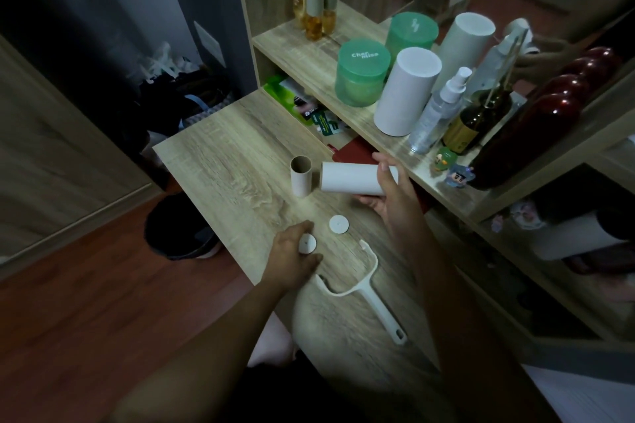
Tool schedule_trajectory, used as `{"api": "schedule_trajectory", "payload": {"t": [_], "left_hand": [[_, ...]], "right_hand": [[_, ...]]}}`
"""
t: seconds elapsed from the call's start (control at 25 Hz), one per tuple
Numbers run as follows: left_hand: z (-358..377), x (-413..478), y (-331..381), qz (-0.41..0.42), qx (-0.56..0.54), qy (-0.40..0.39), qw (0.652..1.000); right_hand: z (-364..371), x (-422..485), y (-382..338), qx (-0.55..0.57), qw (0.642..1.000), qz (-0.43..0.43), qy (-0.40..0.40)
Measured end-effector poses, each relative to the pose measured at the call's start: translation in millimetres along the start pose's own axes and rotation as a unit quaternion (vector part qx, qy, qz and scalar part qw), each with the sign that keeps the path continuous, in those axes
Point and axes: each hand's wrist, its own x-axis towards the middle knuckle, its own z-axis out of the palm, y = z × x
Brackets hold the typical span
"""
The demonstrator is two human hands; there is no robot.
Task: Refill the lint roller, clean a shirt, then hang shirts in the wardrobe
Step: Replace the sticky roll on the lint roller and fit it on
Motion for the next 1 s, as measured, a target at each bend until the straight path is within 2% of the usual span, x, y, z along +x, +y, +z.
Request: {"api": "schedule_trajectory", "payload": {"t": [0.12, 0.24, 0.36, 0.52, 0.64, 0.76, 1.0], "left_hand": [[-17, -10, -4, 0.002, -0.041, 0.008, 0.999], [-49, -21, -17, -0.019, -0.088, 0.067, 0.994], [-104, -18, -63, -0.03, -0.098, 0.132, 0.986], [-194, -1, -155, -0.09, -0.079, 0.186, 0.975], [-243, 20, -238, -0.164, -0.058, 0.158, 0.972], [-271, 51, -333, -0.224, -0.026, 0.122, 0.966], [-257, 115, -477, -0.292, 0.027, 0.066, 0.954]], "right_hand": [[22, 0, 7, -0.004, 1.0, 0.004, -0.012], [68, 1, 19, -0.002, 0.999, 0.008, -0.034], [142, 5, 43, 0.01, 0.997, 0.012, -0.075], [261, 20, 81, 0.003, 0.993, 0.043, -0.109], [341, 38, 127, -0.007, 0.992, 0.085, -0.095], [398, 65, 192, -0.14, 0.983, 0.085, -0.085], [433, 130, 339, -0.261, 0.944, 0.188, -0.07]]}}
